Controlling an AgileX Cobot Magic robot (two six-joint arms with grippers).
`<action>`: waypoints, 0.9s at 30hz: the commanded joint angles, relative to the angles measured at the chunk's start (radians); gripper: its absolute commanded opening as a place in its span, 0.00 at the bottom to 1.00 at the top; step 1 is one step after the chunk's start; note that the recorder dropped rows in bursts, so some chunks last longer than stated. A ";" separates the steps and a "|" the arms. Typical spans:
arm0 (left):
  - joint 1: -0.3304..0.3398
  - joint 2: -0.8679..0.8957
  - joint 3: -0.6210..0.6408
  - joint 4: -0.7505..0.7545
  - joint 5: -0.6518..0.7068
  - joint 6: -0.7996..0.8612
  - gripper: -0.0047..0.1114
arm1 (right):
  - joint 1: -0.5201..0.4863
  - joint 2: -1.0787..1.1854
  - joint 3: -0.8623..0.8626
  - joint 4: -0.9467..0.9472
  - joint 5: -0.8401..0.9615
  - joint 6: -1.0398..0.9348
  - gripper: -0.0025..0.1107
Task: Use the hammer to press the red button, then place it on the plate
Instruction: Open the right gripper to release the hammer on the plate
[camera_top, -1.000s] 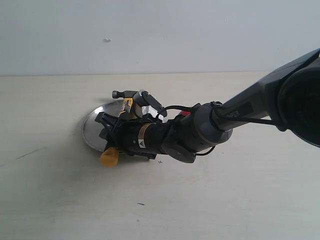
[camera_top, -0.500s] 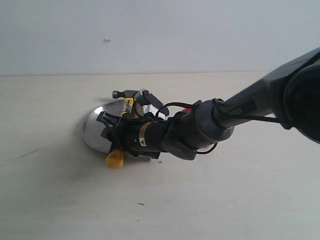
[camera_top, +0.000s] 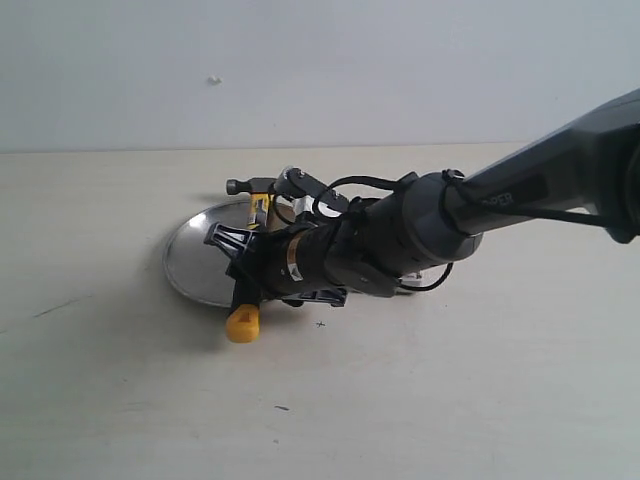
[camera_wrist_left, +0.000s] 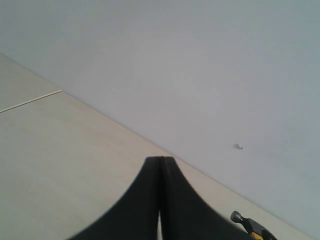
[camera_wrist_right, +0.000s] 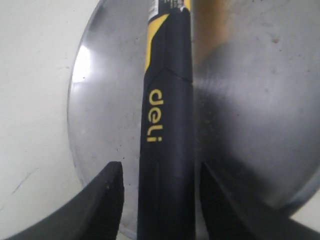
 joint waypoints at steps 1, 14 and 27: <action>0.003 -0.005 -0.008 -0.007 0.000 -0.001 0.04 | -0.003 -0.023 -0.007 -0.018 0.026 -0.011 0.44; 0.003 -0.005 -0.008 -0.007 0.000 -0.001 0.04 | 0.016 -0.166 -0.007 -0.033 0.269 -0.127 0.44; 0.003 -0.005 -0.008 -0.007 0.000 -0.001 0.04 | 0.148 -0.385 -0.007 -0.214 0.463 -0.236 0.03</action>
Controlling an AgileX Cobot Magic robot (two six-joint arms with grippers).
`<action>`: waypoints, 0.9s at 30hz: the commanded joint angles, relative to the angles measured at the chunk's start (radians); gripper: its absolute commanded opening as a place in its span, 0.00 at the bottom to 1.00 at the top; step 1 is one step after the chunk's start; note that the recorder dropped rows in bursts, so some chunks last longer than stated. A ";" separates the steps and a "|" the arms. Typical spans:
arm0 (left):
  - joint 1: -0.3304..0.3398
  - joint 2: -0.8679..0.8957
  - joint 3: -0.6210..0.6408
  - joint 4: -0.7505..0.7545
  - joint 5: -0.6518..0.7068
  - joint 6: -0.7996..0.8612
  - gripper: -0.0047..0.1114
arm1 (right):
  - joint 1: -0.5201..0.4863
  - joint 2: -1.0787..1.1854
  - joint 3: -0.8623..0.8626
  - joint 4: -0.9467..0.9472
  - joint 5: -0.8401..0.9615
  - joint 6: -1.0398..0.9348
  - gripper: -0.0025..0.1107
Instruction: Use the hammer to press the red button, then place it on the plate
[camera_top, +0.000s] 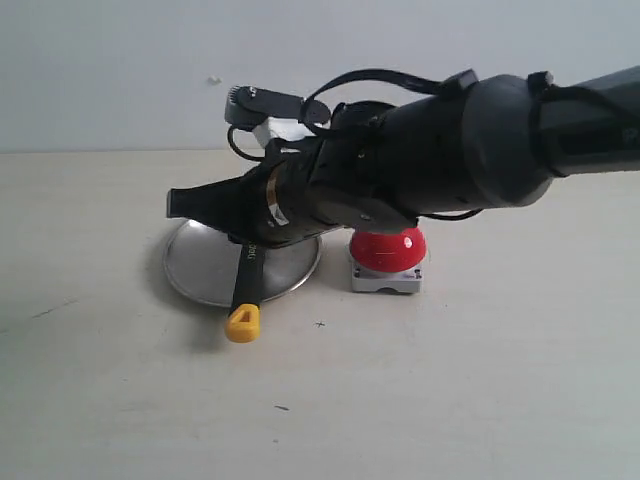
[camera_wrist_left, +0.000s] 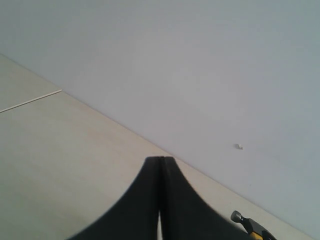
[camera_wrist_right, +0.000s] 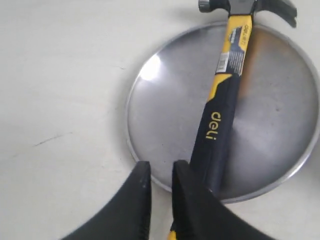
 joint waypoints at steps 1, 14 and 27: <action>0.003 -0.005 -0.008 -0.007 0.000 -0.001 0.04 | 0.045 -0.110 -0.007 -0.148 0.145 0.025 0.02; 0.003 -0.005 -0.008 -0.007 0.000 -0.001 0.04 | 0.279 -0.577 0.395 -0.712 0.321 0.377 0.02; 0.003 -0.005 -0.008 -0.007 0.000 -0.001 0.04 | 0.295 -0.701 0.507 -0.527 0.314 0.377 0.02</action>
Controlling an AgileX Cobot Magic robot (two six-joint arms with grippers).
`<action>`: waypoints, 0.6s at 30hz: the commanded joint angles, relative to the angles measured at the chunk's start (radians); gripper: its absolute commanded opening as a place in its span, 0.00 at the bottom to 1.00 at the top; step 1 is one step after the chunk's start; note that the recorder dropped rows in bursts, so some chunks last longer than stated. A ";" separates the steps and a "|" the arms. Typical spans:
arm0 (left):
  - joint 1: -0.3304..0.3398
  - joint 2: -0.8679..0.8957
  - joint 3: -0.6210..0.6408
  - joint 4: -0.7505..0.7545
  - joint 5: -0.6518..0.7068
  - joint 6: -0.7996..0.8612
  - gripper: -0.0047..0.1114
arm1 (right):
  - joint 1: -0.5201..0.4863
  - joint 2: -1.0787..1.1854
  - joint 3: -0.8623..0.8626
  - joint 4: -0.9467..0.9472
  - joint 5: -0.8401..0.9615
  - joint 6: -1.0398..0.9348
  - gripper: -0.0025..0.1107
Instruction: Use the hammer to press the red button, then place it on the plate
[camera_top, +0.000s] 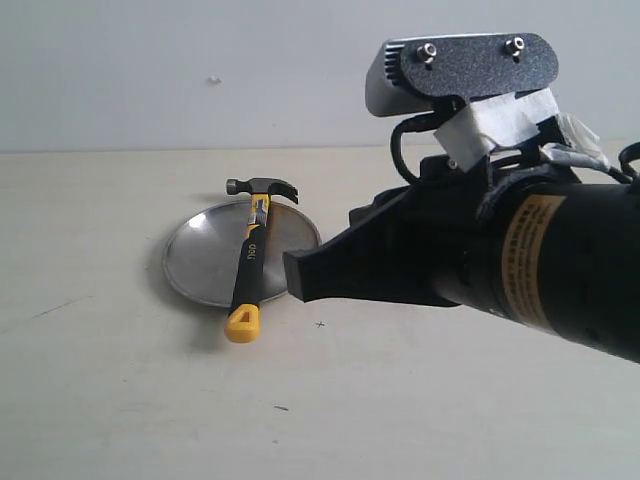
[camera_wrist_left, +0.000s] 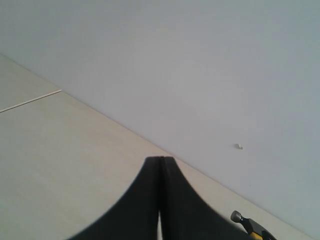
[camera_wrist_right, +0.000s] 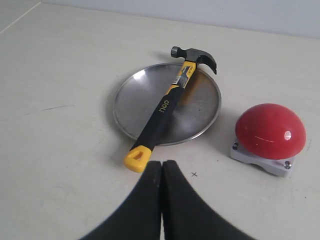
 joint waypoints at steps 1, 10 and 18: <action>0.003 -0.005 -0.008 -0.007 0.000 -0.001 0.04 | 0.004 -0.006 0.005 0.005 -0.006 0.000 0.02; 0.003 -0.005 -0.008 -0.007 0.000 -0.001 0.04 | 0.004 -0.006 0.005 0.005 -0.006 0.000 0.02; 0.003 -0.005 -0.008 -0.007 0.000 -0.001 0.04 | -0.004 -0.024 0.009 0.022 0.006 -0.063 0.02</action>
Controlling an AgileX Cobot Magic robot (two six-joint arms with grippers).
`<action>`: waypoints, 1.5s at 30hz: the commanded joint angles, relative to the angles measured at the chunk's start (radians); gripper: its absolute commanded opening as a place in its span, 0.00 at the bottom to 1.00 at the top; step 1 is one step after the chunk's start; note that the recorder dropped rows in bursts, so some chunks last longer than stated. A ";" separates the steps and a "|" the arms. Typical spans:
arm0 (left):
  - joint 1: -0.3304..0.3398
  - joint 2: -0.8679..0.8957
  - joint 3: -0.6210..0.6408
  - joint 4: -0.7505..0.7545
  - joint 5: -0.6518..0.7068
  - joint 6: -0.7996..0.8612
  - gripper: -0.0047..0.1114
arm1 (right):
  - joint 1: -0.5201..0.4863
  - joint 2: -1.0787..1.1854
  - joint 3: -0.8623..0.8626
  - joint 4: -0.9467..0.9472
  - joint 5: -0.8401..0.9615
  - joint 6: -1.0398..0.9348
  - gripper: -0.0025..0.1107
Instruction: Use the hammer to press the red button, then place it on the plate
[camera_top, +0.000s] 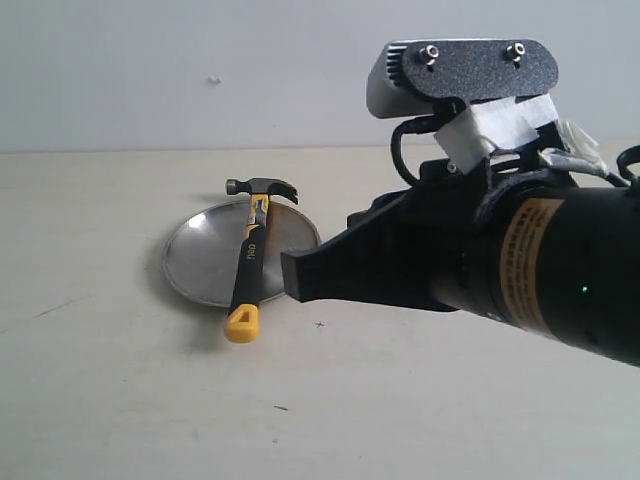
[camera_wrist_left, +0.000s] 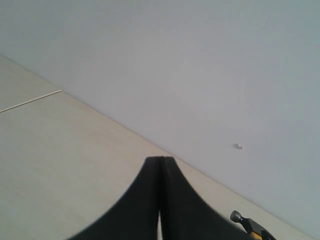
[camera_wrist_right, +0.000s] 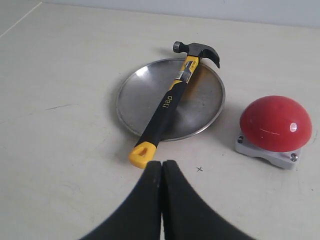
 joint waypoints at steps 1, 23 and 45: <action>0.003 -0.005 -0.008 -0.007 0.000 -0.001 0.04 | -0.017 -0.039 0.013 0.007 0.010 -0.107 0.02; 0.003 -0.005 -0.008 -0.007 0.000 -0.001 0.04 | -0.737 -1.009 0.506 0.086 -0.237 -0.127 0.02; 0.003 -0.005 -0.008 -0.007 0.000 -0.001 0.04 | -0.978 -1.182 0.737 0.159 -0.295 -0.184 0.02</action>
